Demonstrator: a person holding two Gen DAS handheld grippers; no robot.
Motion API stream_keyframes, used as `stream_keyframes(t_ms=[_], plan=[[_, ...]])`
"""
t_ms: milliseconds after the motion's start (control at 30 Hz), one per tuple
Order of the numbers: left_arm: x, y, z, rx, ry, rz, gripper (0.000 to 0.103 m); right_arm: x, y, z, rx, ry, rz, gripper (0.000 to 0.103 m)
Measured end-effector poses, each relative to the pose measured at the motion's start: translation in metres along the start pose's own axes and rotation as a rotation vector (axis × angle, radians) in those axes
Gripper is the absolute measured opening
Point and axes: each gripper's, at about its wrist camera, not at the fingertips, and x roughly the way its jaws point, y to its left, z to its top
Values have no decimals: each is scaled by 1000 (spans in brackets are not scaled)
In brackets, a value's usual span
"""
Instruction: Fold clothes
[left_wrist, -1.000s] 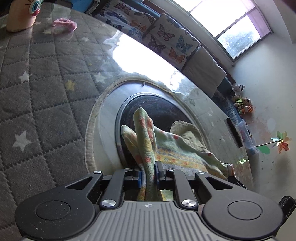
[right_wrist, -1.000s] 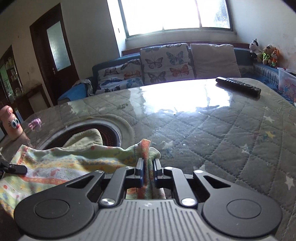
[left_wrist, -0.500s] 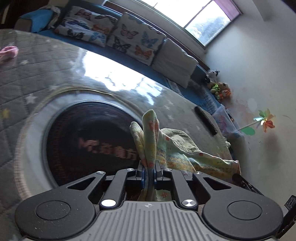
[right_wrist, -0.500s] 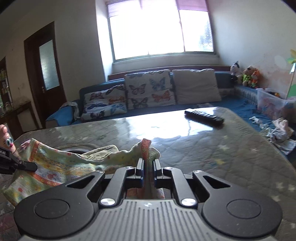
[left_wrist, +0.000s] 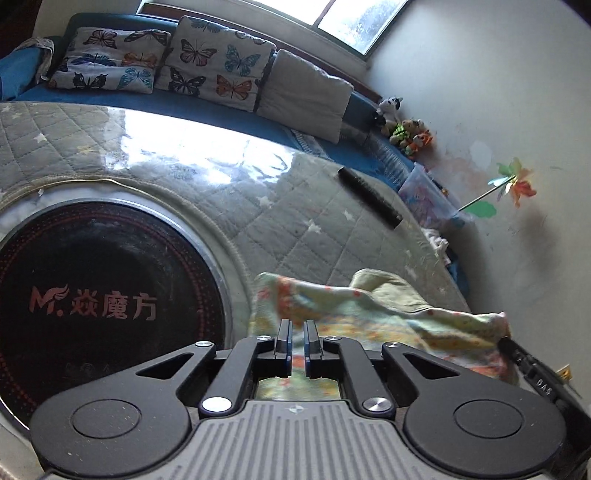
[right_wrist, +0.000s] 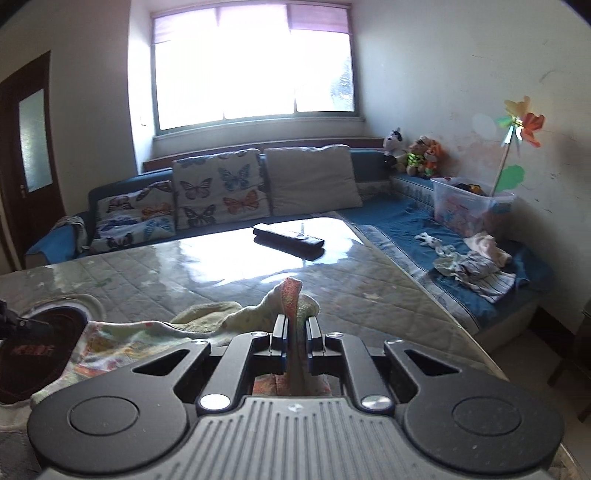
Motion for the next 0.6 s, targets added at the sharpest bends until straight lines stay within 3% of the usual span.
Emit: stream_keyframes(t_ms=[67,133,200,600], plan=[[4,0,-3,12,6,13,12,5,-7,-3,8,11,-12,8],[8,-1,-5,21,13,14,25,7,-11,-5,8,19,-20,8],[13,-3,-6,31,18,10,29,11,-14,-7,9,24,-32,8],[52,-22,-10,109,71,17,27,18,-33,-19,56,61,-106,8]])
